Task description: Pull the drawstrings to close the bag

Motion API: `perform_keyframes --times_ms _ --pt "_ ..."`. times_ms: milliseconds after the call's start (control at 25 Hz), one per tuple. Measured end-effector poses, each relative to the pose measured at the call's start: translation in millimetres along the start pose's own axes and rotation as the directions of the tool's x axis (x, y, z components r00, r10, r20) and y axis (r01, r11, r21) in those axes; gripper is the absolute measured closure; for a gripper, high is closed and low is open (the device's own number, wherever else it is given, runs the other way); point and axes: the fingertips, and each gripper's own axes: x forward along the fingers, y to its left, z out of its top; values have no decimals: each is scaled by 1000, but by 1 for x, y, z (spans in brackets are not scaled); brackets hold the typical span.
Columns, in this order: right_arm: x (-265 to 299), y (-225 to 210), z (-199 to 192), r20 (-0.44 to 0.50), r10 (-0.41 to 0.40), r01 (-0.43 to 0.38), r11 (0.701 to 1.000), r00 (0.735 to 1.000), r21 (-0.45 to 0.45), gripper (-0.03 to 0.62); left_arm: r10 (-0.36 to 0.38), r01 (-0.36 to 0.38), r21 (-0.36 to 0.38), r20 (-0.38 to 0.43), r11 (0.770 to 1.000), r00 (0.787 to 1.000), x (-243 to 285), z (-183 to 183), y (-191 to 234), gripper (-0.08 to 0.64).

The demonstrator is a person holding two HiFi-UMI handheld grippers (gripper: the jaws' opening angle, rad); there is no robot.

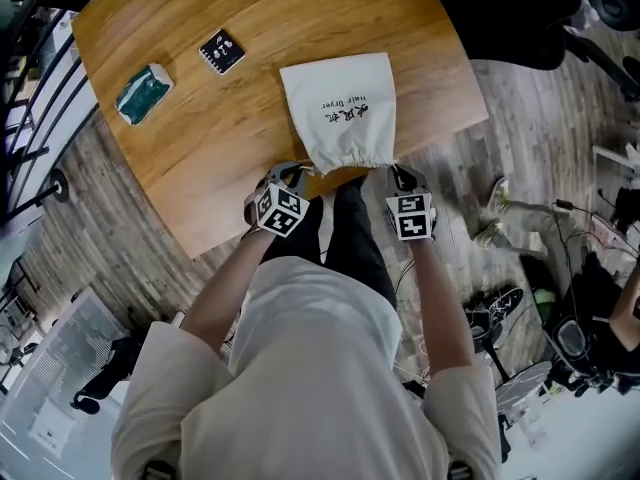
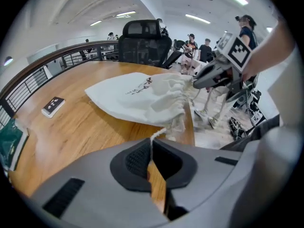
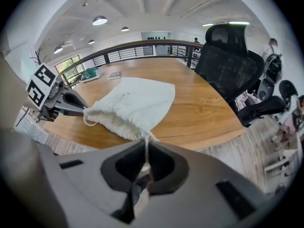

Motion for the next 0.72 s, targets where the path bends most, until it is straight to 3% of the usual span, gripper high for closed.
perform_keyframes --times_ms 200,360,720 --pt "-25 5 17 26 -5 6 999 1000 -36 580 34 -33 -26 76 999 997 -30 21 14 565" --pt "-43 -6 48 105 -74 80 996 992 -49 580 77 -67 -60 183 996 980 -58 56 31 565" --pt "-117 -25 129 337 -198 217 976 920 -20 583 179 -139 -126 422 982 889 -145 147 49 565"
